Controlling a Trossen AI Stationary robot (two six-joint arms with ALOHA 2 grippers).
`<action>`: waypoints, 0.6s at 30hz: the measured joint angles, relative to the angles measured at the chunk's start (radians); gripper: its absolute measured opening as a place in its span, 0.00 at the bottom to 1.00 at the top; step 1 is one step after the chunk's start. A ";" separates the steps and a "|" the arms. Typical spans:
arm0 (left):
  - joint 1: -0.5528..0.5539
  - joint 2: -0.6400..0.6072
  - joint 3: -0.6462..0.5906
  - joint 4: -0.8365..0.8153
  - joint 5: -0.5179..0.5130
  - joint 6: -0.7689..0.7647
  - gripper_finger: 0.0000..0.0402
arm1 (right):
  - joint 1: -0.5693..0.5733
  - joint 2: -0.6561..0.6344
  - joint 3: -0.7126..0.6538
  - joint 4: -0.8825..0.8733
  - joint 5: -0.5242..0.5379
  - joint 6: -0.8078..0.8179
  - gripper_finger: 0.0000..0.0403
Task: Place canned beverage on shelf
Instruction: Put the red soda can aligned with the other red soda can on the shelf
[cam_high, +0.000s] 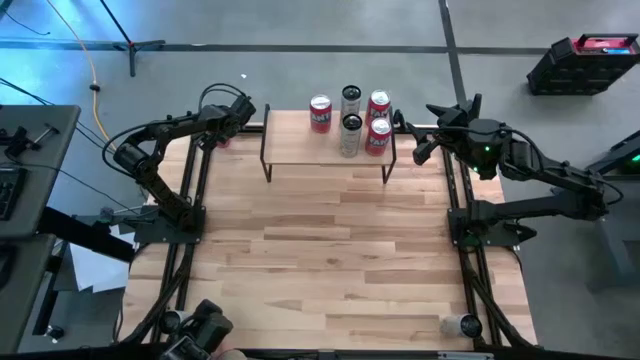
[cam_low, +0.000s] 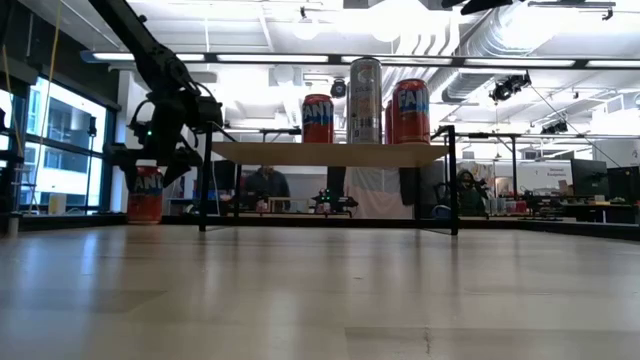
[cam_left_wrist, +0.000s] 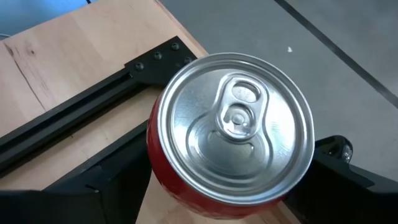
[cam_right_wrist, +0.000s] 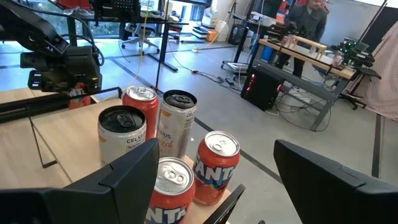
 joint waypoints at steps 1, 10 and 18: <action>0.000 0.000 0.000 0.000 -0.001 0.000 0.81 | 0.000 0.000 0.000 0.000 0.000 0.001 0.75; 0.000 0.000 0.000 0.000 0.002 0.014 0.73 | 0.000 0.000 0.000 0.000 0.000 0.020 0.75; -0.022 -0.043 0.000 -0.016 0.051 0.168 0.72 | 0.000 -0.002 0.000 -0.002 0.000 0.016 0.75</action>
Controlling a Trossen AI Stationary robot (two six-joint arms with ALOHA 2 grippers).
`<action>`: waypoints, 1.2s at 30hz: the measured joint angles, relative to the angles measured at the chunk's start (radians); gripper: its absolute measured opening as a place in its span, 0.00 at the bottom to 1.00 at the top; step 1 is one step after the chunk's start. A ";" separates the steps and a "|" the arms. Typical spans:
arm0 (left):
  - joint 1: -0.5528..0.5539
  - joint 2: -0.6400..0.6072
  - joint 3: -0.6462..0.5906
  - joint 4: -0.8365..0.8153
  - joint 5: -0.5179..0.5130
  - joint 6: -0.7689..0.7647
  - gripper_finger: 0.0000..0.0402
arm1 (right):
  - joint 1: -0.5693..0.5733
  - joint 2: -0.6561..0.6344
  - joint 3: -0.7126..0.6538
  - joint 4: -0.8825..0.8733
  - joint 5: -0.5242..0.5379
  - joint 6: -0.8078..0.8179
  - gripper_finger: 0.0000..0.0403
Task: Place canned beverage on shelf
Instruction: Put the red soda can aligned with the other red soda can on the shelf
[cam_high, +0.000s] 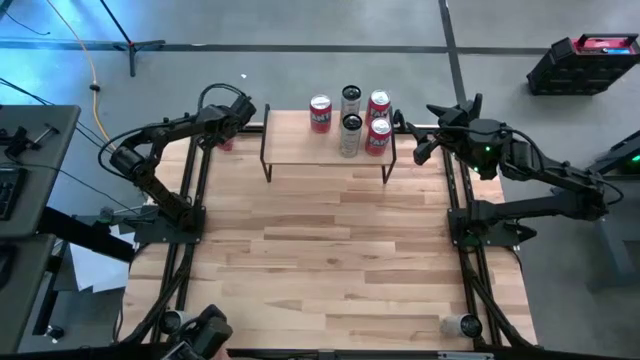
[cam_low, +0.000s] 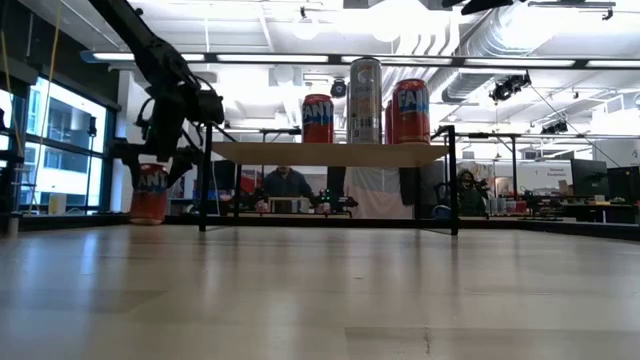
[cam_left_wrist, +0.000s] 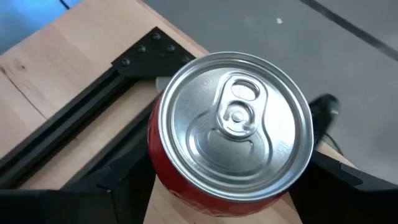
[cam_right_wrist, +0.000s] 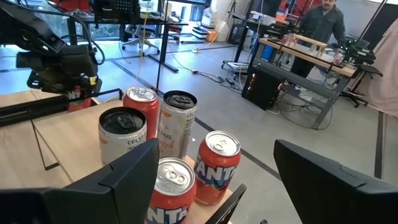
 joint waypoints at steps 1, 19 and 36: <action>-0.003 -0.012 0.000 0.000 0.000 -0.001 0.72 | 0.000 0.000 0.000 0.000 0.000 -0.008 0.75; -0.086 -0.272 0.000 -0.129 0.067 0.222 0.72 | 0.000 0.000 0.000 0.002 0.000 -0.010 0.75; -0.193 -0.613 0.000 -0.082 0.201 0.588 0.72 | 0.000 0.000 0.000 0.002 0.000 -0.059 0.75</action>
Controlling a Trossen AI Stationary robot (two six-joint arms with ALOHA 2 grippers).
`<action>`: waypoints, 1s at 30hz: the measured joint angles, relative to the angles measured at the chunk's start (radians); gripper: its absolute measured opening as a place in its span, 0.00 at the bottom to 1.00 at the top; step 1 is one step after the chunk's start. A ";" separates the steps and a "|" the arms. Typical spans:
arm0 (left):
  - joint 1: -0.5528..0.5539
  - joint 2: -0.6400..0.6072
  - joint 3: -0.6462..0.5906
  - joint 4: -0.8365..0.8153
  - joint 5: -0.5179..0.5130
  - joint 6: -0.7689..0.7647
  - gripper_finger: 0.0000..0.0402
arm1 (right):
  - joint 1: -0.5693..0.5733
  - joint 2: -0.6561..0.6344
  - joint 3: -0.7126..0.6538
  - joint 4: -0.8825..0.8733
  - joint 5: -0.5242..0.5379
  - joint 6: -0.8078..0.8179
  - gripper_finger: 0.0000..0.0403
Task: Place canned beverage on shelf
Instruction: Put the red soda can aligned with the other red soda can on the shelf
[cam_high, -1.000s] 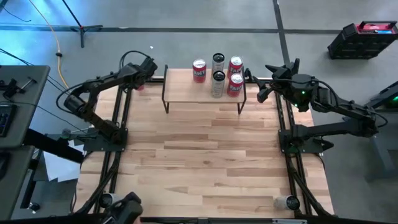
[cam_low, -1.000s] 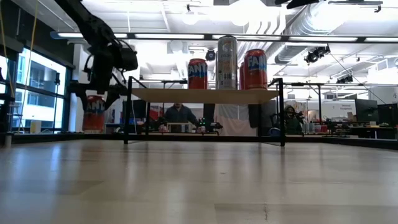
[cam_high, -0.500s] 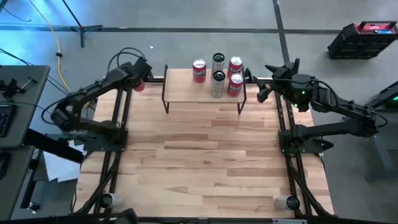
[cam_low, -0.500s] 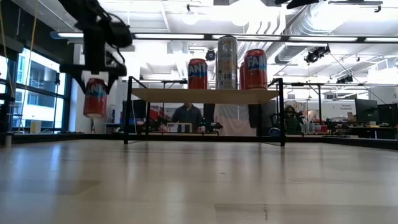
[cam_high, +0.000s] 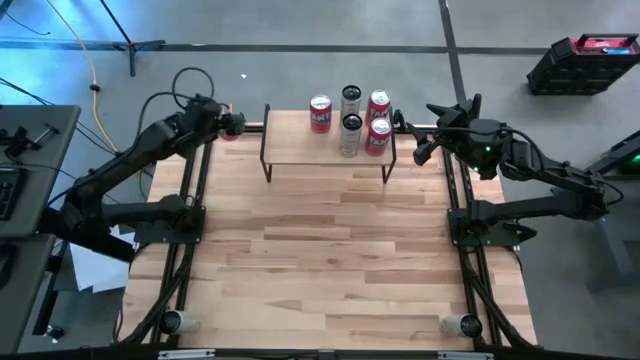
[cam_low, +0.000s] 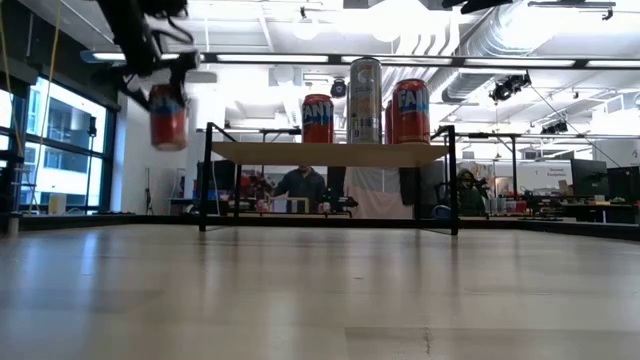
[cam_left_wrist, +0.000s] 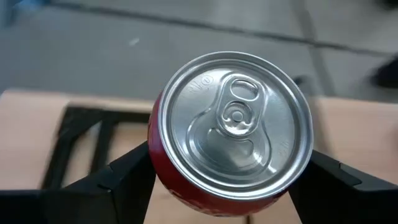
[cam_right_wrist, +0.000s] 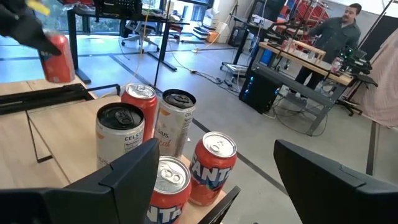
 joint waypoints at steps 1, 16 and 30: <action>-0.007 -0.019 0.000 0.026 0.019 0.030 0.72 | 0.000 0.000 0.000 0.000 0.000 0.000 0.75; -0.102 -0.169 0.000 0.245 0.314 0.197 0.72 | 0.000 -0.019 0.194 -0.015 -0.041 -0.154 0.75; -0.312 0.005 0.027 0.381 0.248 0.153 0.72 | 0.000 -0.016 0.250 -0.032 -0.041 -0.185 0.75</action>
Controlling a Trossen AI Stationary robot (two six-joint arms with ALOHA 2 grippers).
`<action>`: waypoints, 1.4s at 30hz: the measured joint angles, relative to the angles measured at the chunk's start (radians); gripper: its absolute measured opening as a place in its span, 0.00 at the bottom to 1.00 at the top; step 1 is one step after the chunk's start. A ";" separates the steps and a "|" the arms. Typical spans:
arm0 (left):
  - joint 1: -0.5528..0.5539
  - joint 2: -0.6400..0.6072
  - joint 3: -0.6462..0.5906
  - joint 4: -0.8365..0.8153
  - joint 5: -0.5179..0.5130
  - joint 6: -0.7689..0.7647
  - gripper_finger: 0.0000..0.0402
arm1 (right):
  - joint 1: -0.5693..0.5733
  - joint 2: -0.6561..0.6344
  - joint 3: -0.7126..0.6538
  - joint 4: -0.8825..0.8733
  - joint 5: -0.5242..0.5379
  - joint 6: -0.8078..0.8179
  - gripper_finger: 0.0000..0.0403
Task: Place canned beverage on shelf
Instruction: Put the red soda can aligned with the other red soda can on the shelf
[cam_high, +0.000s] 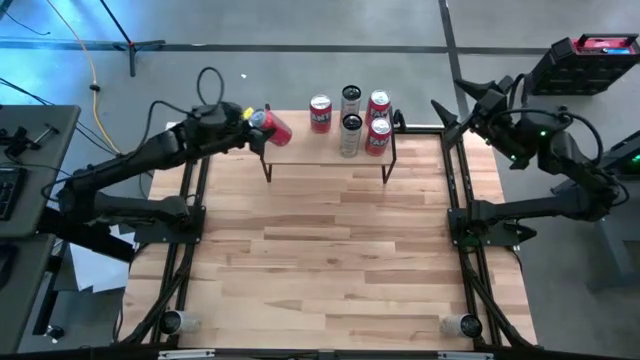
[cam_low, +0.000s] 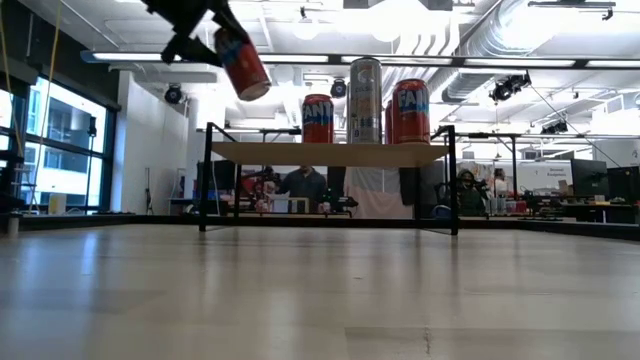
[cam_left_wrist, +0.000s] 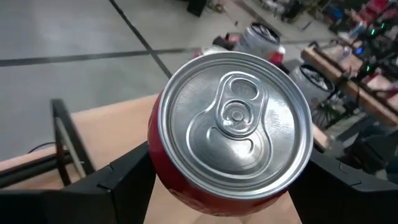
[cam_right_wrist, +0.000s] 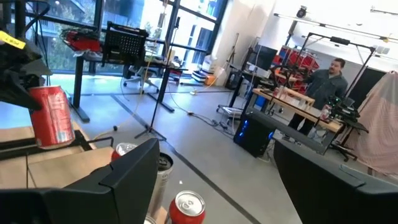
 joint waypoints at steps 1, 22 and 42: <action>-0.011 0.022 0.019 -0.004 -0.003 0.006 0.72 | 0.000 0.001 0.000 -0.002 0.000 0.000 0.75; -0.129 0.446 0.489 -0.404 -0.115 -0.052 0.72 | 0.000 0.004 -0.001 -0.095 0.000 0.110 0.75; -0.244 0.610 0.565 -0.346 -0.260 -0.274 0.72 | 0.000 0.005 -0.001 -0.113 0.000 0.114 0.75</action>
